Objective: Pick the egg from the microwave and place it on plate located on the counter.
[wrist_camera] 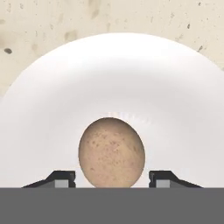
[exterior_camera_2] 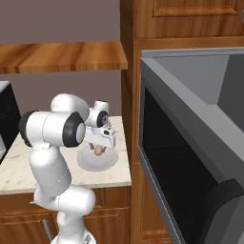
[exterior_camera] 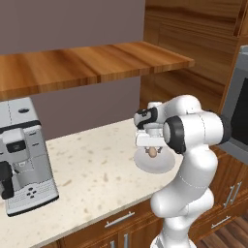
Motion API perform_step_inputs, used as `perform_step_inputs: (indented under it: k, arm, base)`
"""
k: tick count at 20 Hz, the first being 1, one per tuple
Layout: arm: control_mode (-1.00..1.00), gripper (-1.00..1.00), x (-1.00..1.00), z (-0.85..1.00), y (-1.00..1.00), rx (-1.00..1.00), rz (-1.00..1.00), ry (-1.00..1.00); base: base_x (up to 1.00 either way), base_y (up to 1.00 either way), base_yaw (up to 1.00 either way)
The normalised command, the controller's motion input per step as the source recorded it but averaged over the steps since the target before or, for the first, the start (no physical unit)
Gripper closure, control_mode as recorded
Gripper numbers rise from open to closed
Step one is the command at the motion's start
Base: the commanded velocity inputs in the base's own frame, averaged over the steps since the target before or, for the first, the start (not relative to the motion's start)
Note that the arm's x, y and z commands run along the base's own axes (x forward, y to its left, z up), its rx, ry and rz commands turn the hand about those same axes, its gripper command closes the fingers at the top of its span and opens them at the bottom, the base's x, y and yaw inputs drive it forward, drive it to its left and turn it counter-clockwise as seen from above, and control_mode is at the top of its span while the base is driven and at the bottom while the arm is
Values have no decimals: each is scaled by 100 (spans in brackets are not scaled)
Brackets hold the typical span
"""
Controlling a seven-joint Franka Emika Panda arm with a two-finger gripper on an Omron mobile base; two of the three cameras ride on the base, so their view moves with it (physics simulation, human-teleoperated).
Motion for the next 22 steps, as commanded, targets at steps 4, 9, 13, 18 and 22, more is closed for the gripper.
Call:
perform_step_inputs:
  k: [4, 9, 13, 18, 22]
  arm:
    - [-100, -100, -16, 6, 0, 0, 0, 0]
    - [-100, -100, -52, 38, 0, 0, 0, -5]
    - [-100, -100, -97, 76, 1, 0, 0, -12]
    - [-100, -100, -100, 95, 9, 0, 0, -1]
    - [-100, -100, -100, 96, 17, 0, 0, -3]
  base:
    - [0, 0, 0]
    - [0, 0, 0]
    - [0, 0, 0]
    - [0, 0, 0]
    - [0, 0, 0]
